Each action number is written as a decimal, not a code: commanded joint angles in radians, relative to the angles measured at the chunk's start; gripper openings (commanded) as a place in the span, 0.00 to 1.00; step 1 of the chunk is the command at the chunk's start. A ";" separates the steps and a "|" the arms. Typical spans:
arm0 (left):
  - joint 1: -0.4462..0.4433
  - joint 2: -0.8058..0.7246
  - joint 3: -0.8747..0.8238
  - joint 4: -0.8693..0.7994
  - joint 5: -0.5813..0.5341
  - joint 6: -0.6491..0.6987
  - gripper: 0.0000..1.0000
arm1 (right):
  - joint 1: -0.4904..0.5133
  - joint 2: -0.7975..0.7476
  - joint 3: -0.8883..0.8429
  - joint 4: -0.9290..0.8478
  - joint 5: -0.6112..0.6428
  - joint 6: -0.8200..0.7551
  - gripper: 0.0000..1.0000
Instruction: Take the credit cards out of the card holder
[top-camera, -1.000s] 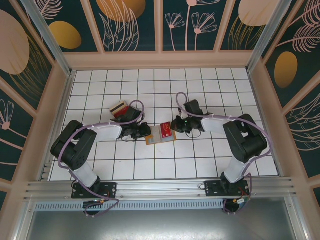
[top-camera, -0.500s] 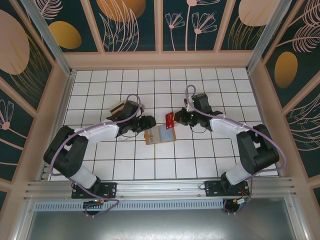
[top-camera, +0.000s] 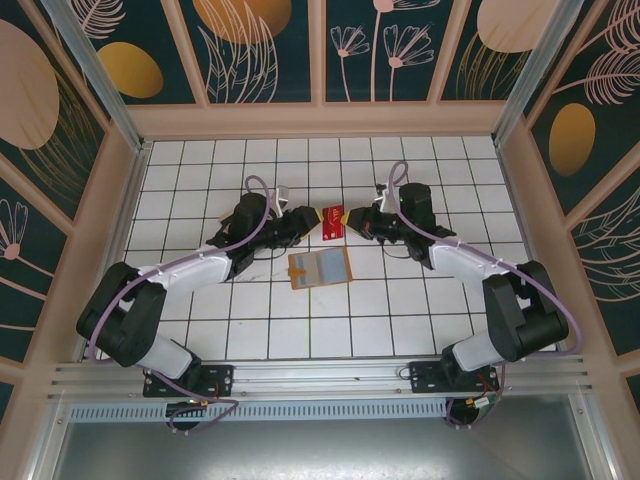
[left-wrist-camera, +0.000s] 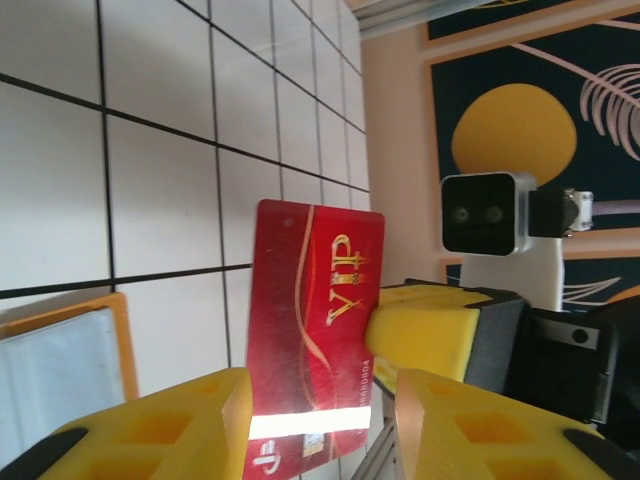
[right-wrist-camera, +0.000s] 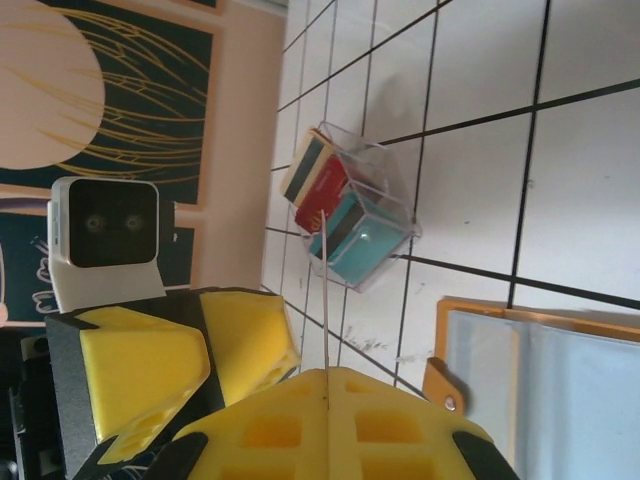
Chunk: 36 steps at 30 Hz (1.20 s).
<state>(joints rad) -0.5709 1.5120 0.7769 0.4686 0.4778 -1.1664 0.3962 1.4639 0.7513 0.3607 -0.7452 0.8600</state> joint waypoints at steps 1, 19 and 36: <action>-0.003 0.008 -0.014 0.108 0.042 -0.052 0.42 | -0.005 -0.014 -0.024 0.118 -0.052 0.060 0.00; 0.003 0.005 -0.016 0.040 0.009 -0.026 0.37 | -0.007 -0.016 -0.050 0.208 -0.080 0.113 0.00; 0.020 -0.016 -0.037 0.007 -0.015 -0.019 0.37 | -0.003 -0.007 -0.059 0.206 -0.074 0.114 0.00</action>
<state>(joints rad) -0.5610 1.5188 0.7620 0.4671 0.4641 -1.1973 0.3958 1.4639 0.7040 0.5274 -0.8040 0.9726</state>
